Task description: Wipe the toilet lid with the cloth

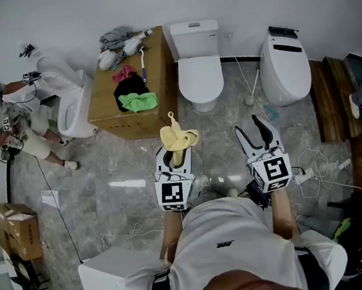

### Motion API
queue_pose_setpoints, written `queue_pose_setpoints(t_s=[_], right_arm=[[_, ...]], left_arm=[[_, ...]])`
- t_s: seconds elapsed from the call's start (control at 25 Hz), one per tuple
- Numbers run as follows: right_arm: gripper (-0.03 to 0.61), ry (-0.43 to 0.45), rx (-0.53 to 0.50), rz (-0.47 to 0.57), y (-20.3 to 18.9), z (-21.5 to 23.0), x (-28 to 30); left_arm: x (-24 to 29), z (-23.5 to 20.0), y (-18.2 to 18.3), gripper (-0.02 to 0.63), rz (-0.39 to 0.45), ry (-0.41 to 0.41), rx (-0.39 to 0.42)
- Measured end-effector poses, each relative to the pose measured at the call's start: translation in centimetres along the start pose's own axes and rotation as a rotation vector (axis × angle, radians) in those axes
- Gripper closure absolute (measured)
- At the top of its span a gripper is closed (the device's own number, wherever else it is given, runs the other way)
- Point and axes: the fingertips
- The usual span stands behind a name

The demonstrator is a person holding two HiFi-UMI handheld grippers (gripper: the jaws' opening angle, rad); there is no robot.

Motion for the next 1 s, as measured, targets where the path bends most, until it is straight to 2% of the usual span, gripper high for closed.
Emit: queue_pose_setpoints(t_s=[0.4,0.72,1.0], right_arm=[[0.328,-0.056,-0.001,-0.005,-0.3,-2.7,7.4],[0.328,-0.077,-0.004,-0.031,-0.4,-3.3,10.9],[0.328,-0.066,-0.011,-0.032,-0.4,-2.3,14.4]], left_arm=[[4.1,-6.7,-1.5,0.483,0.025,-0.069,0.022],[6.2,-9.5,-1.8,0.483,0.055,-0.118,0.011],[8.9,-11.3,-1.9,0.483,0.075,-0.118,-0.008]])
Point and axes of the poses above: the fingertips, and each gripper's own axes: x forward along the fingers, z to its right, y out of its top, and after that the axes turned 3 degrees about -y, right-handed
